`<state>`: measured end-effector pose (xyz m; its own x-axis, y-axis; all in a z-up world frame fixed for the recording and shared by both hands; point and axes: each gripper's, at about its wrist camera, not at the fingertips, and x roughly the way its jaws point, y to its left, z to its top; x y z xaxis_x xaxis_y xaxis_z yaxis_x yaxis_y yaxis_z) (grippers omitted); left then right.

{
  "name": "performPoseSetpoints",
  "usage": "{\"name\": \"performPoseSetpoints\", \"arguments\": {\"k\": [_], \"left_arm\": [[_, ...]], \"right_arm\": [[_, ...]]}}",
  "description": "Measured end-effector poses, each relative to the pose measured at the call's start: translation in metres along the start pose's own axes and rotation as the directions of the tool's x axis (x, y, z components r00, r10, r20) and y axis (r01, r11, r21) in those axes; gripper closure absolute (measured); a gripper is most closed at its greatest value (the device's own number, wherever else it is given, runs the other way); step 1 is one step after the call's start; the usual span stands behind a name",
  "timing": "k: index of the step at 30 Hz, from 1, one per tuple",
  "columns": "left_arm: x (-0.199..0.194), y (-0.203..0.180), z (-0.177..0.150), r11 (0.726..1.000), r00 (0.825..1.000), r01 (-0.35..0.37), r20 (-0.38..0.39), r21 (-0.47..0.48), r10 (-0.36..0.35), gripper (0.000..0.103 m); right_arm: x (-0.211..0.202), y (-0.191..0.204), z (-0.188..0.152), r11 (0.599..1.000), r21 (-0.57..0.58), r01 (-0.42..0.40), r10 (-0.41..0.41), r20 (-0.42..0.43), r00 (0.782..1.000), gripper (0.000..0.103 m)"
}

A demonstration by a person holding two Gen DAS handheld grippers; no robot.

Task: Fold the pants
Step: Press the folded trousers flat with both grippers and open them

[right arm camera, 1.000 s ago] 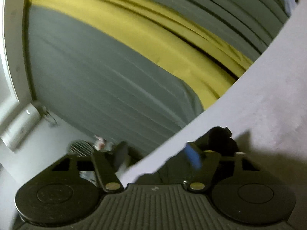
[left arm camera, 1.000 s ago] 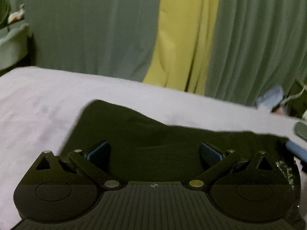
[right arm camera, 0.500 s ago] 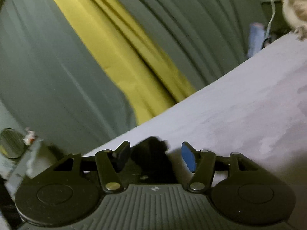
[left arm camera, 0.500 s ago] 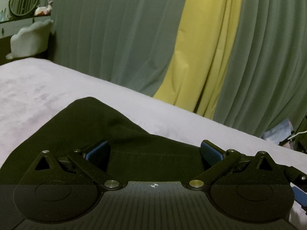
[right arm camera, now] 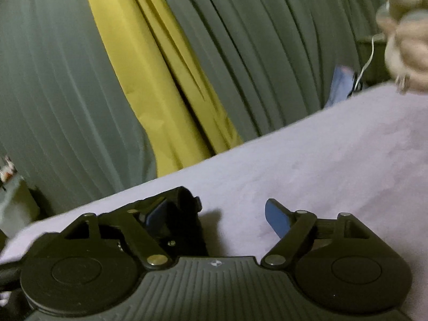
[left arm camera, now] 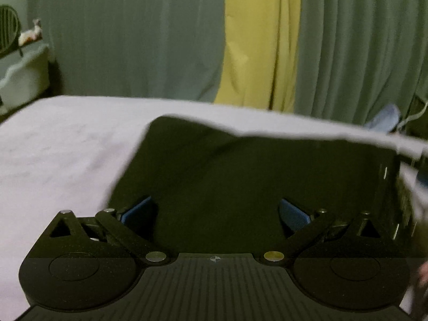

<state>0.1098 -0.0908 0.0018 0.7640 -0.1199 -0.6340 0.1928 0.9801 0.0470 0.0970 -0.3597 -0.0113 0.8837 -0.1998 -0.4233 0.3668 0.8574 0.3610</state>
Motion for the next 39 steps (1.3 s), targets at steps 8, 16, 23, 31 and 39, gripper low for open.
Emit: {"name": "performPoseSetpoints", "arguments": {"k": [8, 16, 23, 31, 39], "left_arm": [[-0.009, 0.065, -0.035, 0.962, 0.991, -0.032, -0.137, -0.271, -0.006, 0.000], [-0.021, 0.055, -0.039, 0.970, 0.984, -0.056, -0.180, -0.235, 0.013, 0.000], [-0.044, 0.051, -0.048, 0.980, 0.987, -0.037, -0.161, -0.195, 0.005, 0.000], [-0.051, 0.062, -0.054, 0.971, 0.988, 0.003, -0.148, -0.241, -0.039, 0.000], [-0.046, 0.069, -0.060, 0.956, 0.985, 0.028, -0.154, -0.292, -0.076, 0.000]], "right_arm": [[-0.026, 0.031, -0.025, 0.955, -0.294, -0.034, 0.029, -0.023, 0.999, 0.012], [-0.043, 0.044, -0.025, 0.914, -0.399, 0.074, -0.075, 0.015, 0.997, 0.004], [-0.092, 0.042, -0.027, 0.972, -0.233, 0.017, -0.025, -0.032, 0.999, 0.004], [-0.089, 0.054, -0.052, 0.968, -0.241, 0.066, -0.118, -0.208, 0.971, 0.005], [-0.085, 0.058, -0.064, 0.969, -0.241, 0.047, -0.115, -0.277, 0.954, 0.010]]}}
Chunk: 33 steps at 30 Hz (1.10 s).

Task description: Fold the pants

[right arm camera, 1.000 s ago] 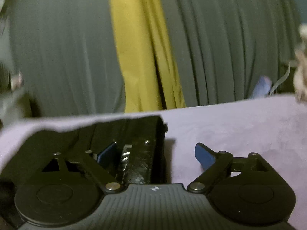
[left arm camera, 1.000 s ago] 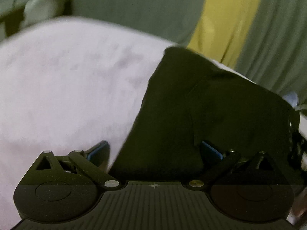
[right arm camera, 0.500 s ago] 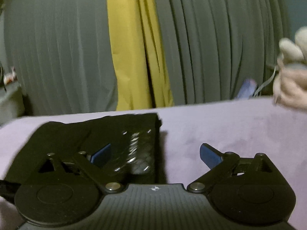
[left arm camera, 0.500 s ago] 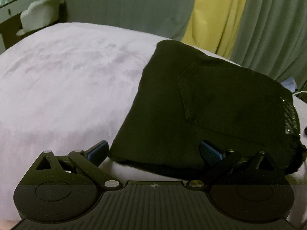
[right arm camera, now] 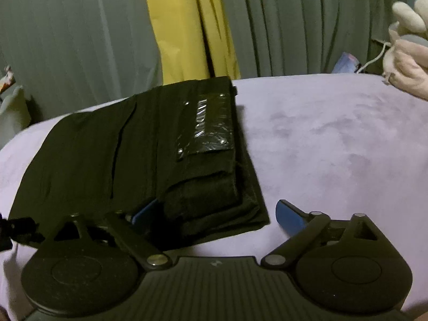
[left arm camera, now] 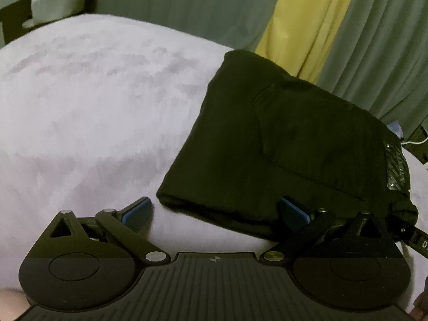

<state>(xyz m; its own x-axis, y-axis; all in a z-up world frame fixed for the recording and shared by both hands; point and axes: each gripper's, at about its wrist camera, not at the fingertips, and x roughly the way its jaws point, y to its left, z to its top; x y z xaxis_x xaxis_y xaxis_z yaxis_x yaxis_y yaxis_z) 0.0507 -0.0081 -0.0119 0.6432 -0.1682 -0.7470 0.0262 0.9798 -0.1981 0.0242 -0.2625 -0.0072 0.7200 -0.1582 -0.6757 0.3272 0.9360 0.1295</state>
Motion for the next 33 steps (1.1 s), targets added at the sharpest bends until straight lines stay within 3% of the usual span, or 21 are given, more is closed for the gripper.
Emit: {"name": "performPoseSetpoints", "arguments": {"k": [8, 10, 12, 13, 17, 21, 26, 33], "left_arm": [[0.007, 0.006, -0.002, 0.999, 0.999, 0.032, 0.015, -0.039, -0.031, 0.000], [0.002, 0.005, -0.003, 0.999, 0.999, 0.028, 0.023, -0.037, -0.027, 0.000], [-0.004, 0.002, -0.005, 1.000, 0.999, 0.017, 0.033, -0.015, -0.017, 0.000], [-0.007, 0.002, -0.006, 1.000, 0.999, 0.009, 0.038, 0.003, -0.009, 0.000], [-0.015, -0.005, -0.012, 0.996, 1.000, -0.024, 0.020, 0.085, 0.023, 0.000], [-0.020, -0.006, -0.020, 0.996, 0.999, 0.007, -0.035, 0.093, -0.004, 0.000], [-0.029, -0.007, -0.026, 0.990, 0.999, -0.021, -0.024, 0.137, 0.025, 0.000], [-0.032, 0.002, -0.028, 0.993, 0.998, -0.035, -0.050, 0.113, 0.041, 0.000]], "right_arm": [[0.006, -0.004, 0.001, 0.999, 0.015, -0.051, 0.051, 0.000, 0.999, 0.022], [0.008, -0.005, 0.002, 0.999, 0.025, -0.045, 0.045, -0.002, 0.999, 0.020], [0.007, -0.009, 0.002, 0.999, 0.053, -0.012, 0.012, -0.004, 1.000, 0.006], [0.004, -0.011, 0.002, 0.998, 0.065, -0.002, 0.002, 0.000, 1.000, 0.005], [-0.012, -0.005, 0.000, 0.999, 0.013, 0.030, -0.030, 0.042, 0.999, 0.004], [-0.016, 0.006, -0.008, 0.999, -0.040, -0.016, 0.015, -0.026, 1.000, 0.004], [-0.021, 0.019, -0.019, 0.996, -0.086, -0.014, 0.010, -0.055, 0.998, 0.004], [-0.028, 0.030, -0.025, 0.987, -0.158, 0.008, -0.015, -0.042, 0.999, 0.004]]}}
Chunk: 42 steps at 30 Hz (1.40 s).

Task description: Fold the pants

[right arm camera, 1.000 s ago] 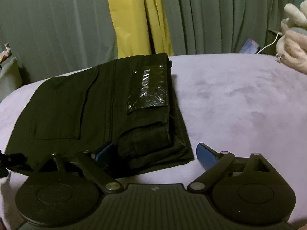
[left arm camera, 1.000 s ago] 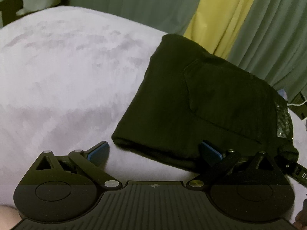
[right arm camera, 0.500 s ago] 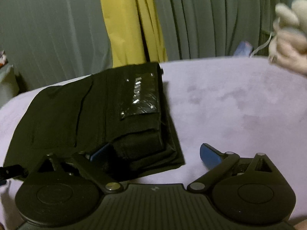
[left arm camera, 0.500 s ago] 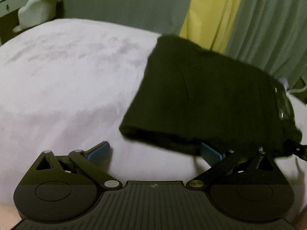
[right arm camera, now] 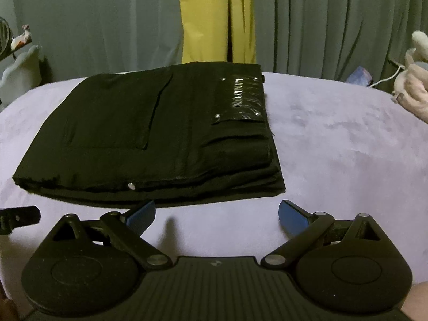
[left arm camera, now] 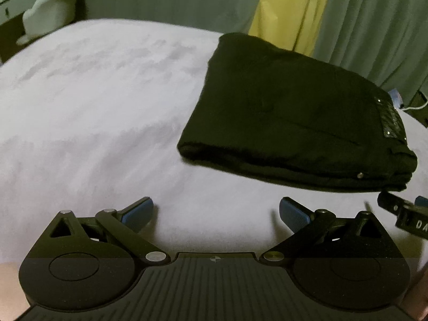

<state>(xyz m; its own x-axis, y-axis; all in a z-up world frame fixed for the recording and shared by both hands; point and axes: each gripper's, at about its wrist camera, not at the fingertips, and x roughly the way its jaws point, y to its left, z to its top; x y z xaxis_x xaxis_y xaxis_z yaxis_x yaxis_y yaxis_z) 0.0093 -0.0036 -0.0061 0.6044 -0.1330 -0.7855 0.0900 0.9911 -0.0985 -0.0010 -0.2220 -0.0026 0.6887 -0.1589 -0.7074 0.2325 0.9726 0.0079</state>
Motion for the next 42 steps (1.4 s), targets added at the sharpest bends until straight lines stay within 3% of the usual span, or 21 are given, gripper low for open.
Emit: {"name": "performPoseSetpoints", "arguments": {"k": [5, 12, 42], "left_arm": [[0.010, 0.001, -0.001, 1.000, 0.999, -0.015, -0.044, -0.015, 0.015, 0.000], [0.015, -0.004, -0.001, 0.998, 0.998, -0.060, -0.036, 0.014, 0.060, 0.000], [0.018, -0.008, -0.002, 0.996, 0.995, -0.088, -0.032, 0.032, 0.089, 0.000]], "right_arm": [[0.000, 0.009, -0.002, 0.998, -0.055, 0.013, -0.013, 0.010, 1.000, 0.004], [0.003, 0.016, -0.003, 0.995, -0.093, 0.022, -0.022, 0.001, 1.000, 0.004], [0.006, 0.014, -0.004, 0.997, -0.071, 0.012, -0.013, -0.019, 1.000, 0.004]]}}
